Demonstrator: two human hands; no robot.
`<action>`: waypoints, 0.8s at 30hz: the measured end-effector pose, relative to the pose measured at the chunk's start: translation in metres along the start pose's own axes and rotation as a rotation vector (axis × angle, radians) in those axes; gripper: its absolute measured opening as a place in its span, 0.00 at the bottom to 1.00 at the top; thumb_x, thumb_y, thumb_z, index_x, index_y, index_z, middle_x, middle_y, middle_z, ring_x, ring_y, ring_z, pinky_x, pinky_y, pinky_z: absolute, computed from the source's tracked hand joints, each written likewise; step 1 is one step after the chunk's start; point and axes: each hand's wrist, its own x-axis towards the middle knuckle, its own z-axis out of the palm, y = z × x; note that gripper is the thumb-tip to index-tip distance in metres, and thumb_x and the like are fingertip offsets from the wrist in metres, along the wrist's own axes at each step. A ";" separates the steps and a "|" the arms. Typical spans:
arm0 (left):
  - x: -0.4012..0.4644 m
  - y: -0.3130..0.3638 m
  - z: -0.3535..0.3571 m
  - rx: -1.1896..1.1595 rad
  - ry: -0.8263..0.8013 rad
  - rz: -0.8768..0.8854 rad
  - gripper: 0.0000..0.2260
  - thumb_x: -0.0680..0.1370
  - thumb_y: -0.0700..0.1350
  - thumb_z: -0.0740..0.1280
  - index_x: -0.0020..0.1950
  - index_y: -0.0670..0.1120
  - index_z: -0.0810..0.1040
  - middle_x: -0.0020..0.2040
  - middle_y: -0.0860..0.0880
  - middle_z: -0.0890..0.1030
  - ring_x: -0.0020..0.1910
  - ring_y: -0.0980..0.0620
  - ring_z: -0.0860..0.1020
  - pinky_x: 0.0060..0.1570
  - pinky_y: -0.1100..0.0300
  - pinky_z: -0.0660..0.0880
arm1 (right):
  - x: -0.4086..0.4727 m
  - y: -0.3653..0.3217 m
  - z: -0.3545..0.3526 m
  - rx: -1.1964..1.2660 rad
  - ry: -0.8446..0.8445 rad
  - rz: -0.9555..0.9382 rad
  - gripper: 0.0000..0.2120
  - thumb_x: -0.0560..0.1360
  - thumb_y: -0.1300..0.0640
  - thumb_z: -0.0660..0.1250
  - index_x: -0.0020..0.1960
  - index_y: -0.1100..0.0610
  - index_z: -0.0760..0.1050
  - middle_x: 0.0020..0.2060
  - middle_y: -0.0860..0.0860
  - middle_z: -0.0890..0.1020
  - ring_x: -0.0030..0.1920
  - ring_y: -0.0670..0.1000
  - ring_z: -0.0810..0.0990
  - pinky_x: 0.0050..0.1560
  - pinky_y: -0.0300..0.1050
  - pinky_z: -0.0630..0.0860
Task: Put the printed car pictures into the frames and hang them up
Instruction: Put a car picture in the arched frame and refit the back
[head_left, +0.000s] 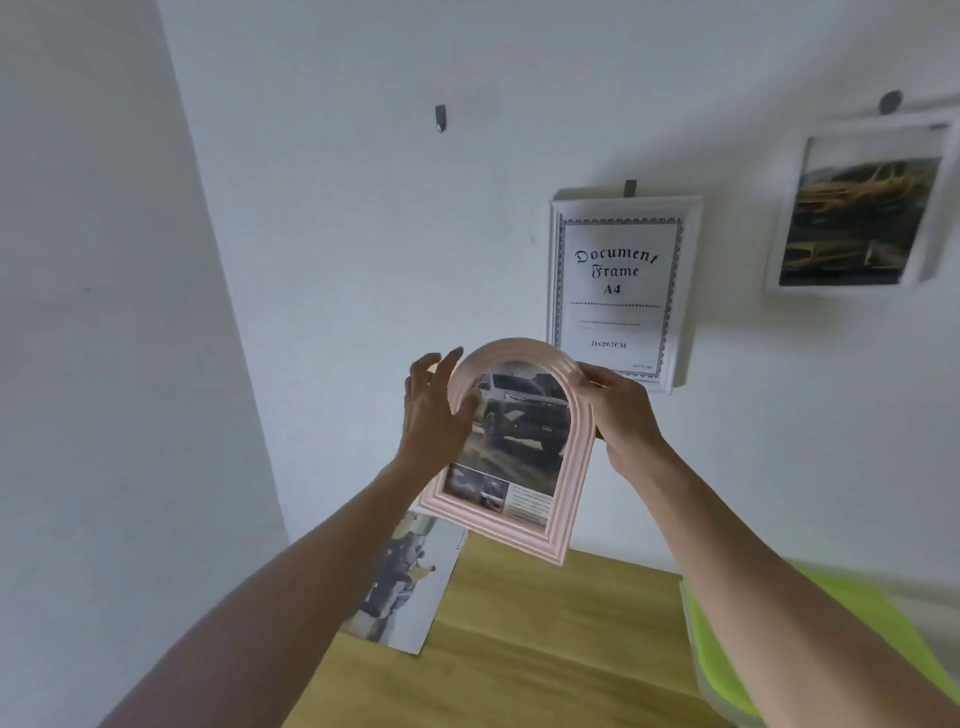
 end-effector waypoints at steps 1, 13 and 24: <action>0.013 -0.001 -0.008 -0.012 -0.043 -0.021 0.25 0.79 0.47 0.67 0.76 0.51 0.65 0.68 0.46 0.70 0.65 0.48 0.71 0.64 0.49 0.70 | 0.004 -0.007 0.002 0.005 -0.012 -0.042 0.09 0.77 0.56 0.71 0.56 0.51 0.85 0.48 0.46 0.87 0.52 0.51 0.84 0.56 0.48 0.78; 0.143 -0.031 -0.073 -0.293 -0.034 -0.071 0.15 0.78 0.46 0.69 0.64 0.54 0.76 0.42 0.50 0.82 0.40 0.53 0.79 0.40 0.62 0.73 | 0.094 -0.054 0.071 -0.151 -0.131 -0.217 0.26 0.74 0.55 0.74 0.69 0.40 0.72 0.58 0.44 0.78 0.59 0.43 0.76 0.57 0.46 0.73; 0.271 -0.062 -0.100 -0.202 0.059 0.085 0.17 0.78 0.48 0.69 0.67 0.53 0.75 0.46 0.51 0.83 0.42 0.52 0.81 0.35 0.67 0.72 | 0.186 -0.089 0.138 -0.257 0.044 -0.440 0.26 0.74 0.61 0.73 0.70 0.49 0.72 0.47 0.45 0.83 0.50 0.47 0.81 0.58 0.46 0.76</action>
